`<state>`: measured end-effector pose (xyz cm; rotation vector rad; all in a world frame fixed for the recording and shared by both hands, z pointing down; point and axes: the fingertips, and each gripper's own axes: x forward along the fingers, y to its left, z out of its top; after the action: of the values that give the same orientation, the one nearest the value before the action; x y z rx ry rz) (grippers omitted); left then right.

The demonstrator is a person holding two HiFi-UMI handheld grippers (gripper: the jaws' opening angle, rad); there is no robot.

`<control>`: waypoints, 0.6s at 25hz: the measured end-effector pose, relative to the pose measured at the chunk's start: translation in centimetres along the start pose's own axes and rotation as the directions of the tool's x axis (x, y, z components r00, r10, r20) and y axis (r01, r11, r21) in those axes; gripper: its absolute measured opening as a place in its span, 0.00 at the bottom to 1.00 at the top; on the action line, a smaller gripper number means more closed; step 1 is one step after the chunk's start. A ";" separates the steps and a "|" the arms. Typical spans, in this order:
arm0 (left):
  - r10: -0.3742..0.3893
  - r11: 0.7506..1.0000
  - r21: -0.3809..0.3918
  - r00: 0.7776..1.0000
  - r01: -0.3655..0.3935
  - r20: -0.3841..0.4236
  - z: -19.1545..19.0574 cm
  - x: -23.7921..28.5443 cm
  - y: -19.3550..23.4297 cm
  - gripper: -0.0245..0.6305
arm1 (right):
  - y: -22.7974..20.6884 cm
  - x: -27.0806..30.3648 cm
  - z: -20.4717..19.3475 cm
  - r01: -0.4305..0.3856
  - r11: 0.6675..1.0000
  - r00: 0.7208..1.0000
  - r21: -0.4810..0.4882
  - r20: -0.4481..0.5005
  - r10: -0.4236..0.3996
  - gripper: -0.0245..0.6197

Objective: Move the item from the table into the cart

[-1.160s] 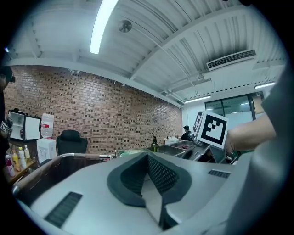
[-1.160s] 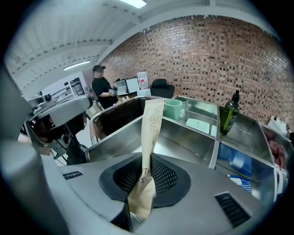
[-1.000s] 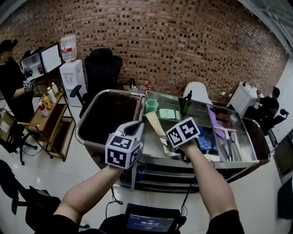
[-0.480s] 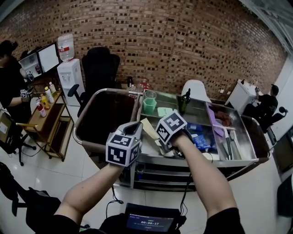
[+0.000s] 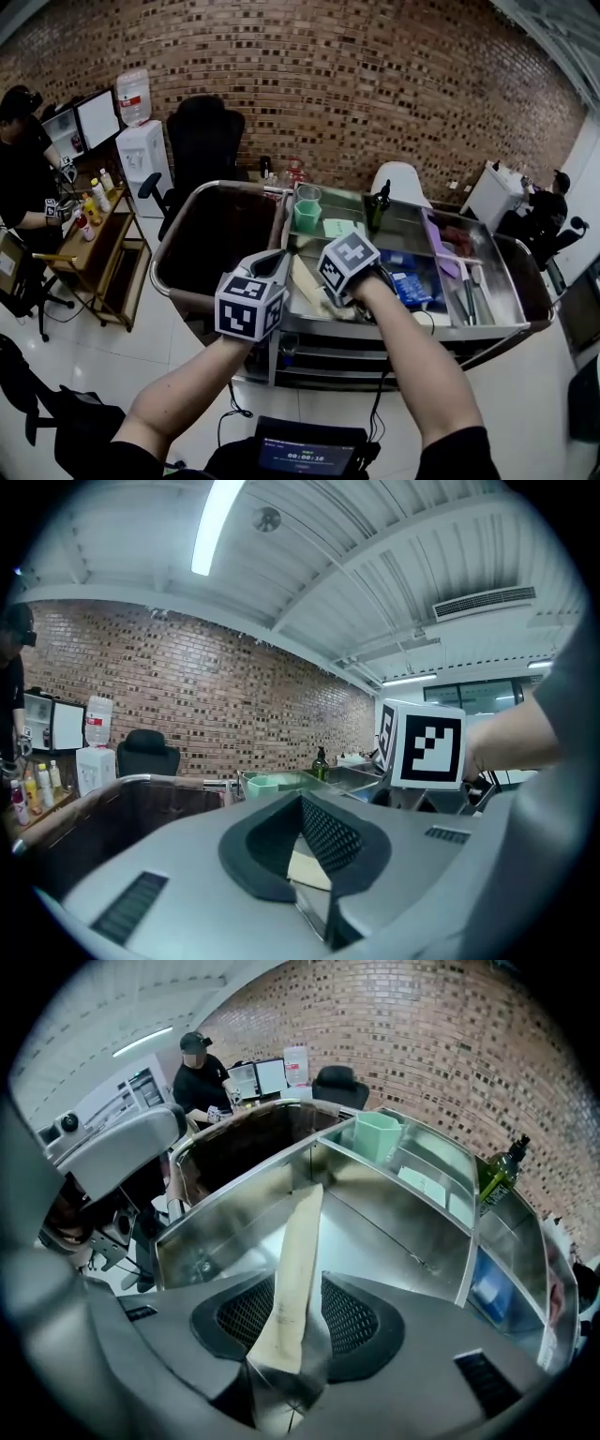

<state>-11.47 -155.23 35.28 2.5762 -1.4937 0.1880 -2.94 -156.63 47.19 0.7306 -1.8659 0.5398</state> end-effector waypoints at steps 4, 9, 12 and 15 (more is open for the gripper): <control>-0.008 1.000 0.005 1.000 0.008 -0.003 0.2 -0.4 -0.4 0.04 | -0.3 -1.4 0.6 0.005 1.000 0.997 0.031 0.072 -0.007 0.28; -0.016 1.000 0.011 1.000 0.016 -0.007 0.6 -1.1 -1.2 0.04 | 0.4 -3.0 0.5 -0.013 0.999 0.992 0.049 0.126 0.007 0.28; -0.023 1.000 0.015 1.000 0.023 -0.005 1.0 -1.7 -1.7 0.04 | 0.8 -3.7 0.2 -0.011 0.998 0.990 0.059 0.143 0.002 0.28; -0.029 0.999 0.019 1.000 0.029 0.003 1.2 -2.5 -2.3 0.04 | 1.2 -4.7 -0.1 -0.022 0.997 0.983 0.069 0.185 0.008 0.28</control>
<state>-10.67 -152.26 33.48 2.6125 -1.4625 0.1958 -2.35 -154.60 42.84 0.8381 -2.0335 0.5662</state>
